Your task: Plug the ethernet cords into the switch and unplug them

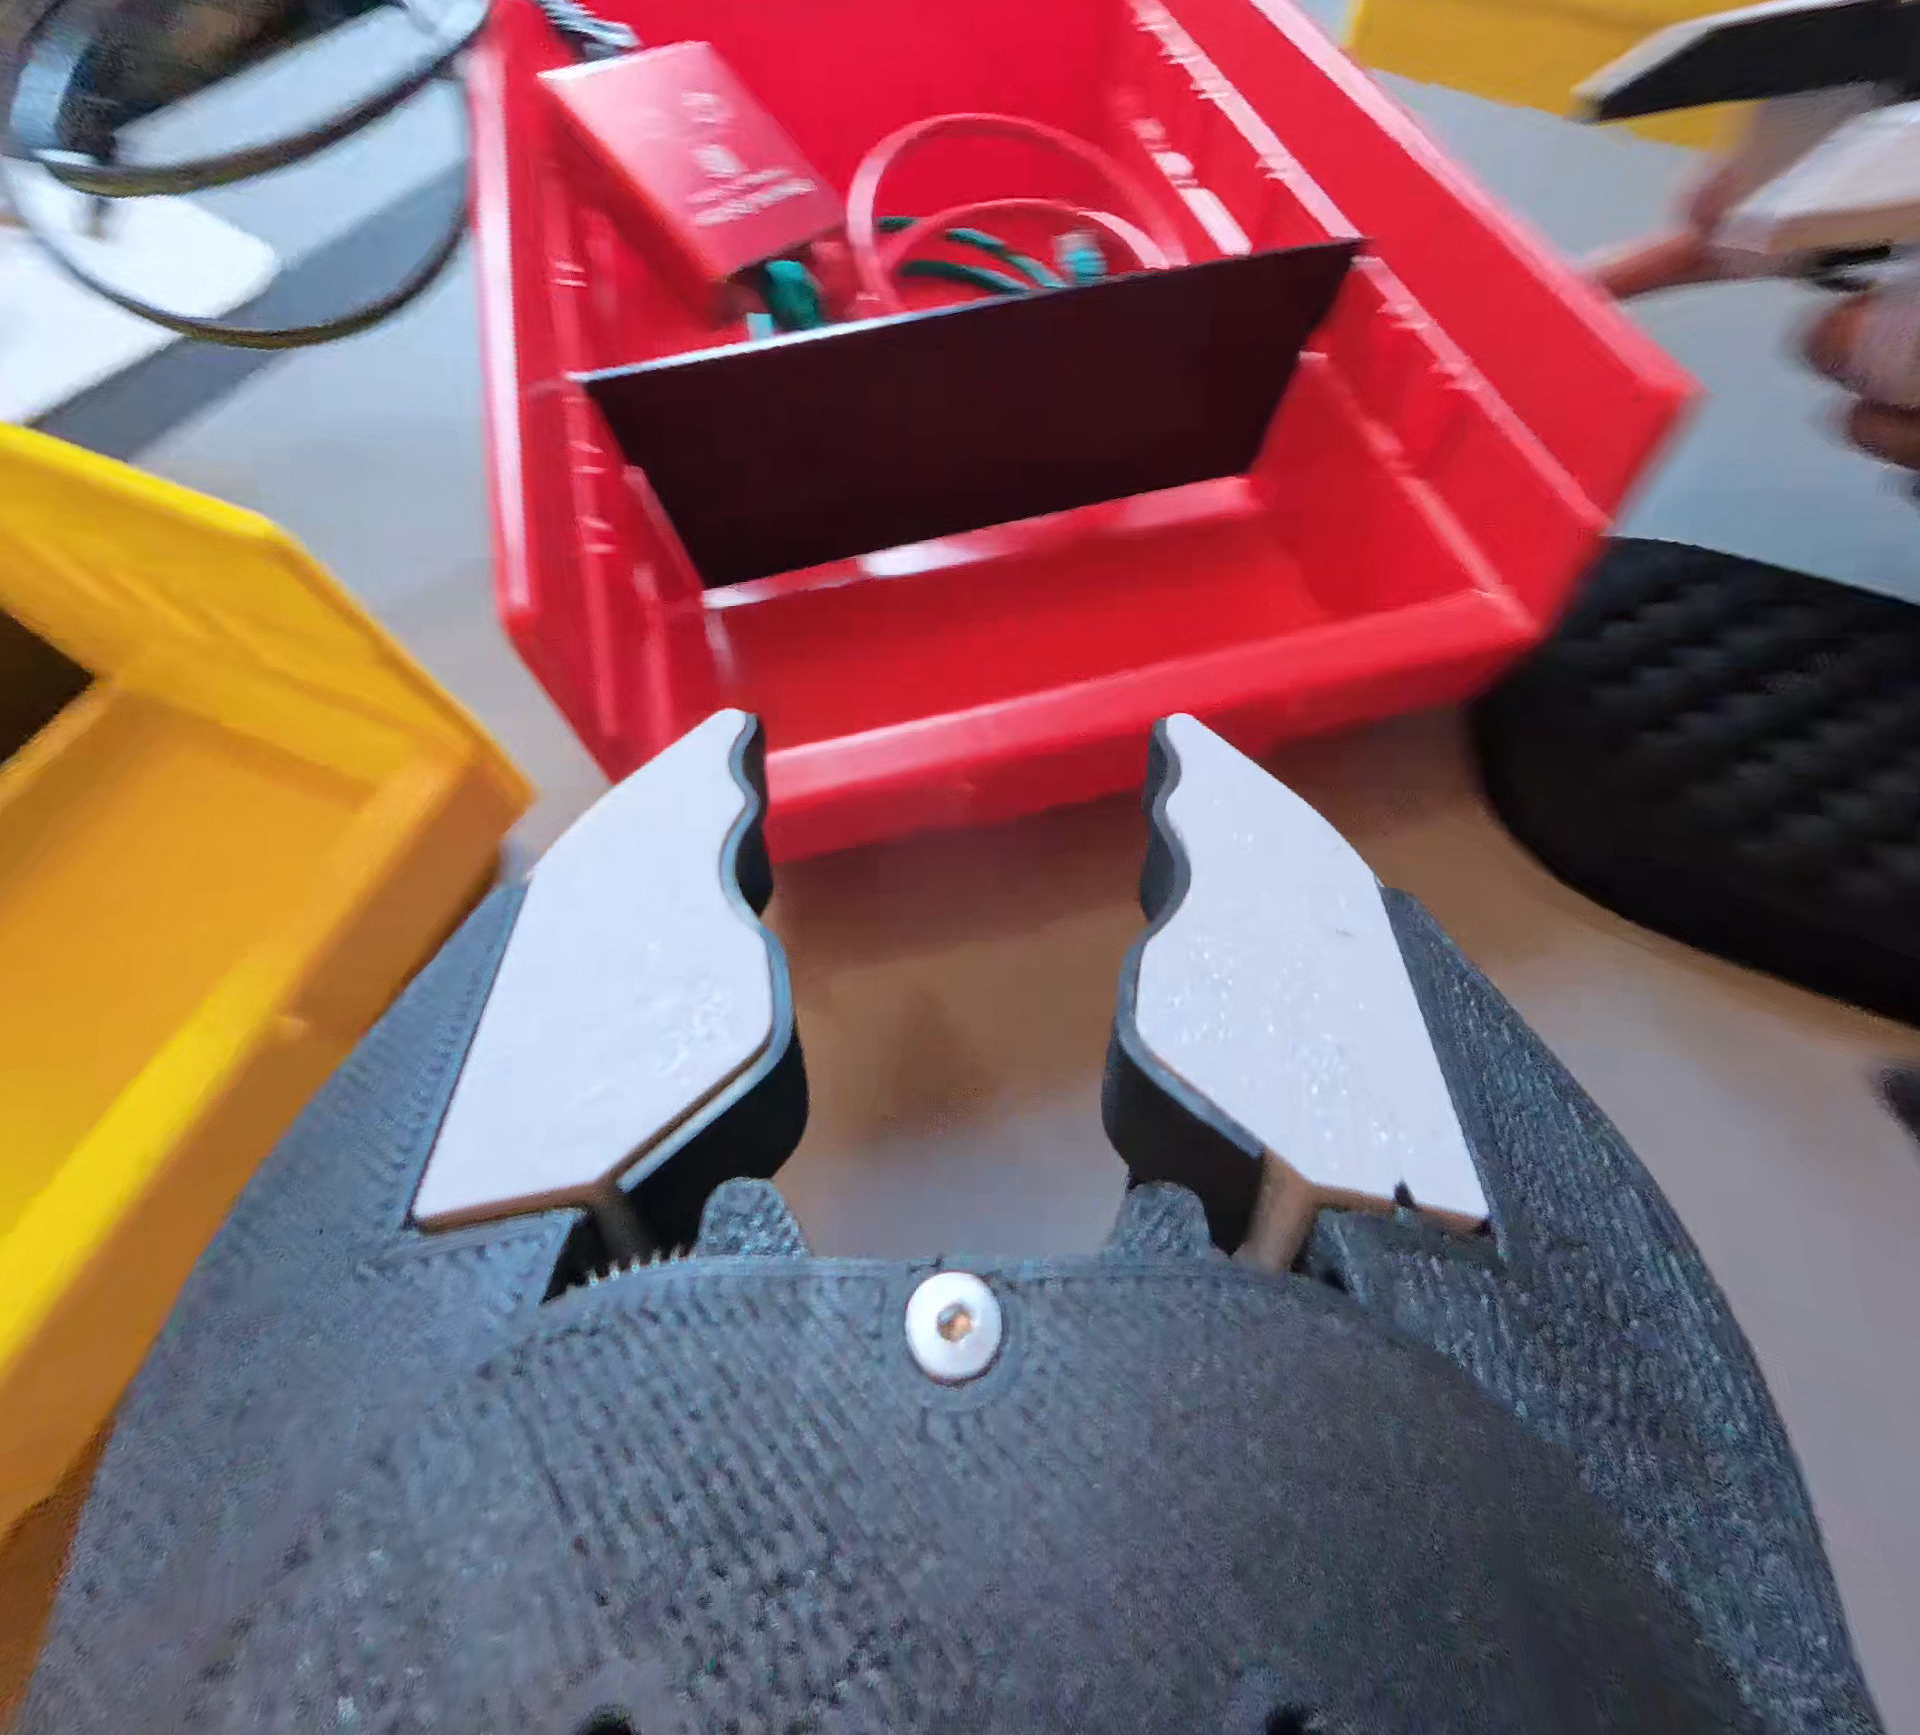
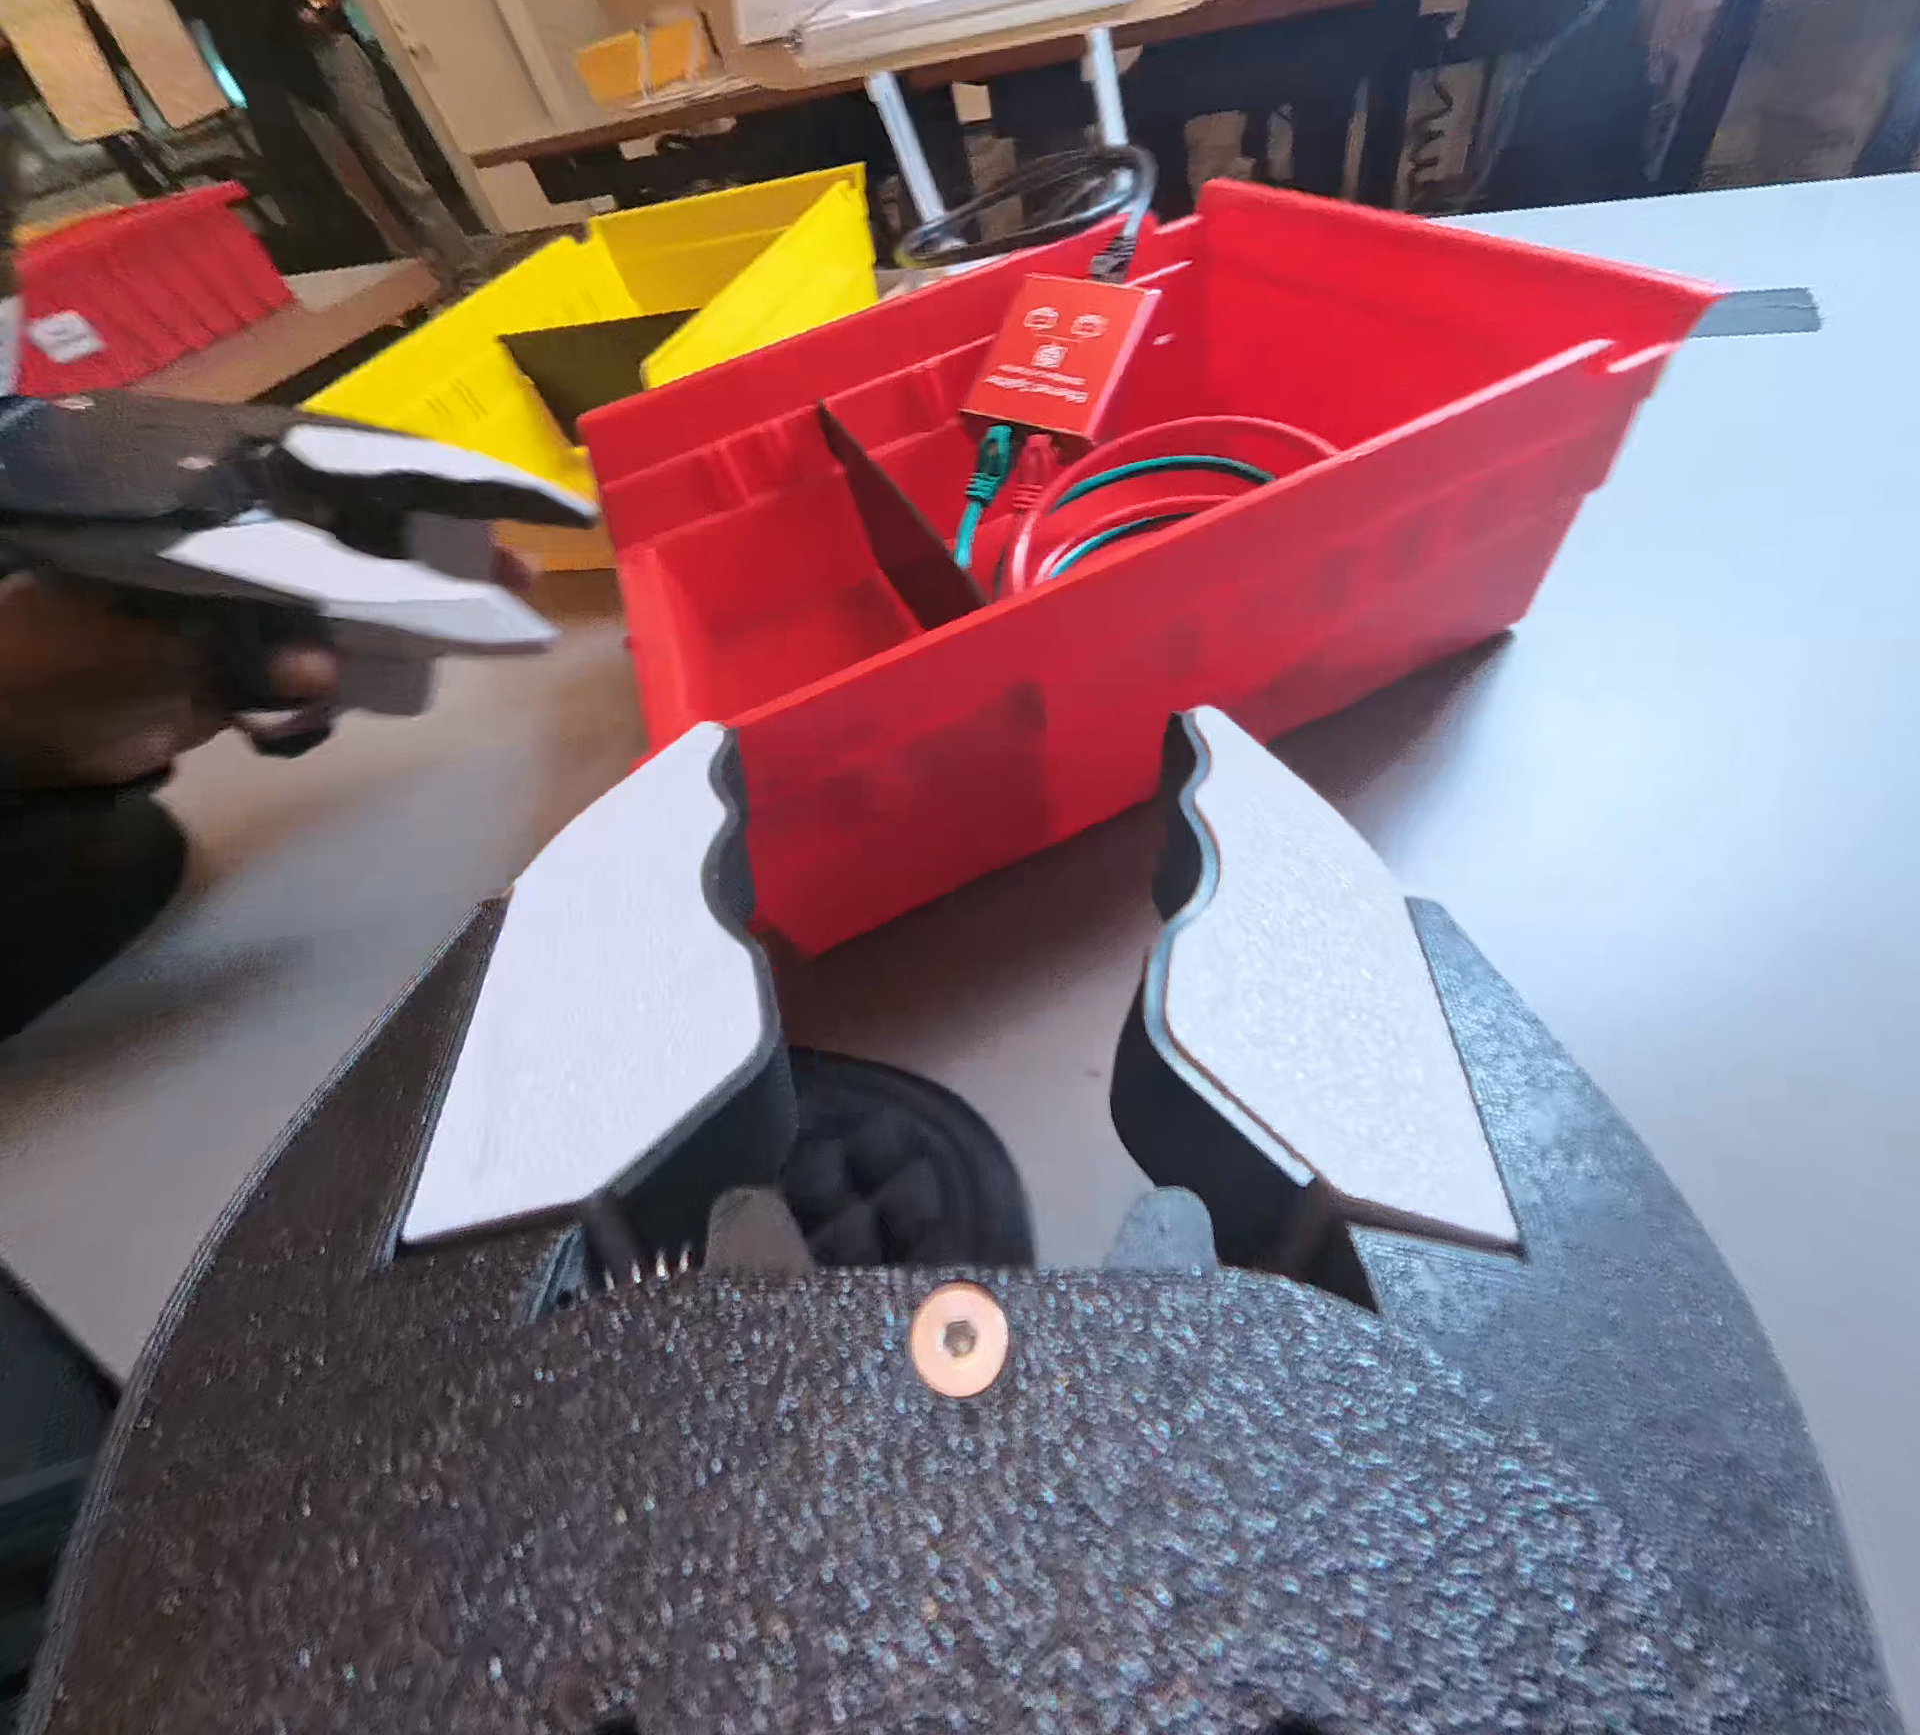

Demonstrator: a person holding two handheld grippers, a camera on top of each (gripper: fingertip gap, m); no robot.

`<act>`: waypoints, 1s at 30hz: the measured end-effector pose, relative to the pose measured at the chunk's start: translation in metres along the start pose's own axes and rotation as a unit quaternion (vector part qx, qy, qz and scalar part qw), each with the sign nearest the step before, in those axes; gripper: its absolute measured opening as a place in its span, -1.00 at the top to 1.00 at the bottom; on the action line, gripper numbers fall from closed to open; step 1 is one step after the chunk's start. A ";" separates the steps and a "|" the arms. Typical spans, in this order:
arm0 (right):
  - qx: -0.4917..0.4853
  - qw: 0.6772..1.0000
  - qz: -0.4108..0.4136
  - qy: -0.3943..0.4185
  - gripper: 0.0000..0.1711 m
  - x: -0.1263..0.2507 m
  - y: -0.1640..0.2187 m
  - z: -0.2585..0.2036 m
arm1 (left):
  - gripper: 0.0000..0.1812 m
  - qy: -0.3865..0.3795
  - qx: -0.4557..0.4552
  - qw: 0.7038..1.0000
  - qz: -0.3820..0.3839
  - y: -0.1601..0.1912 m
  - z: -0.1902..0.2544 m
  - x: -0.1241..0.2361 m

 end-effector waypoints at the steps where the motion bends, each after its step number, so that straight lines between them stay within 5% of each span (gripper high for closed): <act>1: 0.004 1.000 -0.004 -0.010 0.10 0.001 0.003 -0.011 | 0.24 -0.025 -0.009 1.000 -0.002 -0.002 -0.003 -0.002; 9: 0.204 0.973 -0.016 0.110 -0.11 -0.033 0.009 -0.084 | 0.33 -0.067 0.038 0.995 0.065 -0.004 -0.028 0.031; 12: 0.230 0.959 -0.039 0.161 -0.09 -0.035 0.010 -0.069 | 0.32 -0.068 0.037 0.995 0.066 0.004 -0.029 0.034; 16: 0.228 0.947 -0.045 0.220 0.20 -0.021 0.009 -0.030 | 0.32 -0.063 0.030 0.995 0.070 0.003 -0.026 0.031; 21: 0.136 0.979 -0.081 0.128 0.11 -0.036 0.005 0.009 | 0.27 0.025 0.060 0.997 0.040 -0.002 -0.005 -0.008; 25: 0.108 0.981 -0.077 0.140 0.25 -0.049 -0.003 0.027 | 0.27 0.017 0.051 0.998 0.018 -0.011 0.011 -0.042; 28: 0.121 0.972 -0.059 0.191 0.71 -0.049 -0.002 0.034 | 0.36 0.008 0.067 0.998 -0.009 -0.011 0.014 -0.072; 30: 0.128 0.967 -0.039 0.218 0.80 -0.046 -0.002 0.035 | 0.45 -0.028 0.060 0.998 -0.007 -0.016 0.010 -0.082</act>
Point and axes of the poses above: each gripper's, where its closed fingertips meet, x back along the fingers, y out of its underside, z = x × y across the jaws, the point moved 10 cm from there along x, back along the fingers, and after that the axes turned 11 degrees about y, right-handed, at the moved point
